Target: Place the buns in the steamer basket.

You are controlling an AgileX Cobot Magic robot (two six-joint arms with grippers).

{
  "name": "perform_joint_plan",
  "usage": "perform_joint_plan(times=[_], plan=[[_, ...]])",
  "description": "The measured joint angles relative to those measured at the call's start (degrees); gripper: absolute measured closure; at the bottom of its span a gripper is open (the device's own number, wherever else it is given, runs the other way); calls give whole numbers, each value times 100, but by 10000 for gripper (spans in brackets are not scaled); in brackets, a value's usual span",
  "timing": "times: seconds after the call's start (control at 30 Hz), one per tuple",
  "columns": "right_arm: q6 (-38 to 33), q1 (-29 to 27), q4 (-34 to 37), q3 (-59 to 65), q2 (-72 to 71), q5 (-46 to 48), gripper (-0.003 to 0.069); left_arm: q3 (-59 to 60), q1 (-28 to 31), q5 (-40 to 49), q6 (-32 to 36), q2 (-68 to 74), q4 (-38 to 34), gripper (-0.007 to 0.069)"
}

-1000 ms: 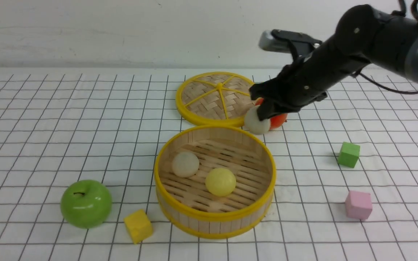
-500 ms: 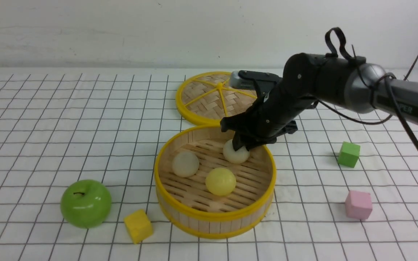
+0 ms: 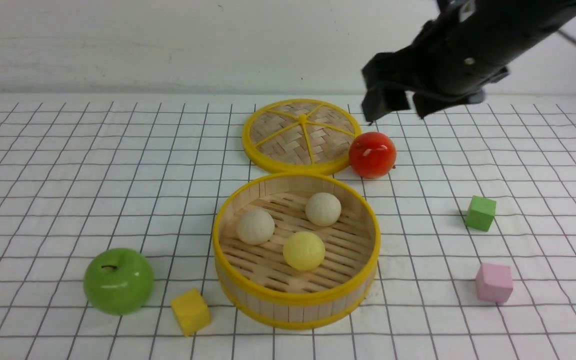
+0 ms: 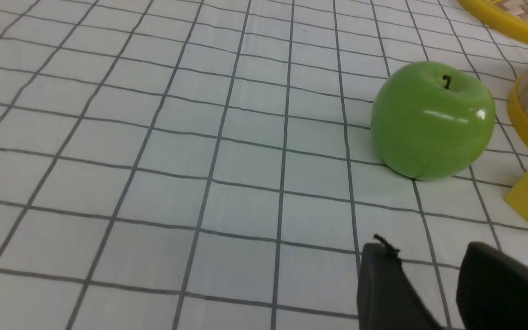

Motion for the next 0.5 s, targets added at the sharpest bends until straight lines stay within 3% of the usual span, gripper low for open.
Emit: perform_joint_plan(times=[0.1, 0.2, 0.23, 0.33, 0.4, 0.5], plan=[[84, 73, -555, 612, -724, 231, 218, 0, 0, 0, 0, 0, 0, 387], [197, 91, -679, 1495, -1360, 101, 395, 0, 0, 0, 0, 0, 0, 387], [207, 91, -687, 1640, -1403, 72, 424, 0, 0, 0, 0, 0, 0, 387], [332, 98, -700, 2877, -2208, -389, 631, 0, 0, 0, 0, 0, 0, 387], [373, 102, -704, 3506, -2682, -801, 675, 0, 0, 0, 0, 0, 0, 387], [380, 102, -697, 4114, -3239, -1137, 680, 0, 0, 0, 0, 0, 0, 387]])
